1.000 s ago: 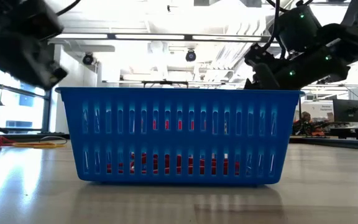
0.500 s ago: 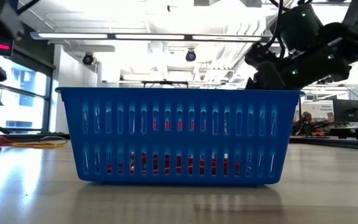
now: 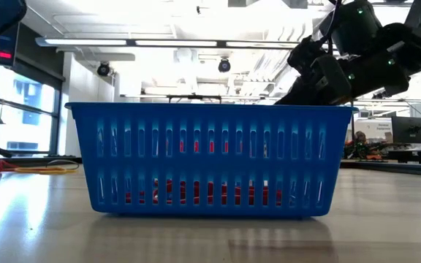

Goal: Sort rubber bands into baskets
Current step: Put the black rubber band into the red bin

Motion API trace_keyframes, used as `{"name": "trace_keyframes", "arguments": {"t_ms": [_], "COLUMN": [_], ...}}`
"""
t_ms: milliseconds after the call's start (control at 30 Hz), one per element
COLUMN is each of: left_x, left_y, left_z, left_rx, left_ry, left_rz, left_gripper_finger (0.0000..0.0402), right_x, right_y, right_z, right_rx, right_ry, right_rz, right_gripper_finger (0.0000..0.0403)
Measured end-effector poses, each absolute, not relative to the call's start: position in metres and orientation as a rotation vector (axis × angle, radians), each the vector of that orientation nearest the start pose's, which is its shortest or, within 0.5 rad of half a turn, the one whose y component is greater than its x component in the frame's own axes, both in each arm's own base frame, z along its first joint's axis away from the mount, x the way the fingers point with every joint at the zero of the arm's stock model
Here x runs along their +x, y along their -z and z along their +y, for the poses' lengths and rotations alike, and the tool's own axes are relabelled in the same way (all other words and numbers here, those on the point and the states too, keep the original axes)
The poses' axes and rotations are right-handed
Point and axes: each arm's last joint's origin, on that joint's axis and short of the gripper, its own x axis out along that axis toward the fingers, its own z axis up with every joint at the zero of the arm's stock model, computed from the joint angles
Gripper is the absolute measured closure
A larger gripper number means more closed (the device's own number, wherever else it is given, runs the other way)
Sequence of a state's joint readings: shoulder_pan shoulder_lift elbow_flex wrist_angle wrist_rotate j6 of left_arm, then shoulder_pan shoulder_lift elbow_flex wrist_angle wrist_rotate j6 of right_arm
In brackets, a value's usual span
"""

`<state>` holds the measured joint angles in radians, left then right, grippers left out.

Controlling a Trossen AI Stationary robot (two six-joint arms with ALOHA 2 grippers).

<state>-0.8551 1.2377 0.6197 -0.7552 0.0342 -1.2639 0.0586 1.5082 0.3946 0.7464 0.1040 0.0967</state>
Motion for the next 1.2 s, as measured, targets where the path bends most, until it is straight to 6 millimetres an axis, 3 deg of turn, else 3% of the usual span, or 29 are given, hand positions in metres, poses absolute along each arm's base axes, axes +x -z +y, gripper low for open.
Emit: {"name": "trace_keyframes", "arguments": {"t_ms": [267, 500, 633, 800, 967, 1200], "left_x": [0.124, 0.129, 0.130, 0.132, 0.142, 0.176], "left_y": [-0.155, -0.148, -0.141, -0.139, -0.152, -0.180], "left_z": [-0.144, -0.146, -0.147, -0.145, -0.140, -0.117], "left_rx": [-0.481, -0.493, -0.487, -0.463, -0.380, -0.226], "left_ry": [-0.240, -0.277, -0.312, -0.300, -0.253, -0.318], "left_rz": [1.535, 1.539, 1.574, 1.607, 1.551, 1.358], "left_gripper_finger": [0.0230, 0.0216, 0.0244, 0.0315, 0.0388, 0.0395], "right_x": [0.255, 0.255, 0.255, 0.255, 0.255, 0.255], "right_y": [-0.139, -0.139, -0.139, -0.139, -0.139, -0.139], "right_z": [0.012, 0.012, 0.012, 0.012, 0.012, 0.012], "right_rx": [0.065, 0.062, 0.058, 0.054, 0.054, 0.054], "right_ry": [0.061, 0.061, 0.060, 0.060, 0.060, 0.061], "right_rz": [0.365, 0.364, 0.364, 0.365, 0.365, 0.365], "right_gripper_finger": [0.0403, 0.0403, 0.0403, 0.0403, 0.0403, 0.0403]}}
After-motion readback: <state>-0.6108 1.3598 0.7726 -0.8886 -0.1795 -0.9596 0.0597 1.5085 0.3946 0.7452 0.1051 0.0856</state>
